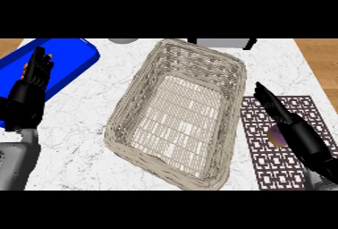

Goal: Pick the can from the placemat and place it in the basket

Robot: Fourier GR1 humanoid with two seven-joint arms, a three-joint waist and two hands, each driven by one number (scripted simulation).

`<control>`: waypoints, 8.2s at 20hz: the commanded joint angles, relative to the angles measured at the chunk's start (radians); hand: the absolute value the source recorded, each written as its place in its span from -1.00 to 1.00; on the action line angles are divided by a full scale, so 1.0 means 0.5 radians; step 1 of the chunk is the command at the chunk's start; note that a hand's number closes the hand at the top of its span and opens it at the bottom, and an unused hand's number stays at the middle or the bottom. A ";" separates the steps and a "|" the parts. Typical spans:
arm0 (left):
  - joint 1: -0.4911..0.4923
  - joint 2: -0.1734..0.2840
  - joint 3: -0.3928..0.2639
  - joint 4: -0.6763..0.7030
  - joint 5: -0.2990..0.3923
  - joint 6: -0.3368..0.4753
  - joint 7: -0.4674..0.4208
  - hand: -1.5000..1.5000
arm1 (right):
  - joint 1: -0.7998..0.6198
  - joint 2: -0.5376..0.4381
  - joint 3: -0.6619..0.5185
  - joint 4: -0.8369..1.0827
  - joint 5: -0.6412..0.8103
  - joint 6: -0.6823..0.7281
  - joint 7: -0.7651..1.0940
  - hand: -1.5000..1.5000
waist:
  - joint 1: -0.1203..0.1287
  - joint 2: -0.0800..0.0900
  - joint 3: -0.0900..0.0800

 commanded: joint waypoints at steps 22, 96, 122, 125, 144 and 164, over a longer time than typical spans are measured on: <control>0.165 0.083 -0.196 -0.141 -0.140 -0.299 -0.043 0.00 | -0.441 -0.498 -0.133 -0.527 0.202 0.154 0.882 -1.00 | 0.024 0.033 0.045; 0.382 -0.179 0.135 -0.474 -0.456 -0.630 0.011 0.00 | -0.578 -0.479 0.090 1.110 2.253 1.080 -0.548 -1.00 | 0.045 0.045 0.059; 0.231 -0.233 0.235 -0.247 -0.551 -0.613 0.016 0.00 | -0.378 -0.178 -0.324 1.309 2.484 0.540 -0.228 1.00 | -0.074 0.020 0.057; 0.290 -0.225 0.297 -0.249 -0.505 -0.610 0.013 0.00 | -0.249 -0.060 -0.604 1.273 2.434 0.387 0.224 1.00 | -0.189 -0.011 0.054; 0.262 -0.280 0.215 -0.326 -0.513 -0.632 0.061 0.00 | -0.137 0.648 -0.685 -1.106 1.892 0.193 1.097 1.00 | -0.045 0.017 0.054; 0.145 -0.312 0.169 -0.135 -0.556 -0.659 -0.045 0.00 | -2.011 0.842 -0.189 -0.336 1.783 0.529 2.660 1.00 | 0.052 0.045 0.054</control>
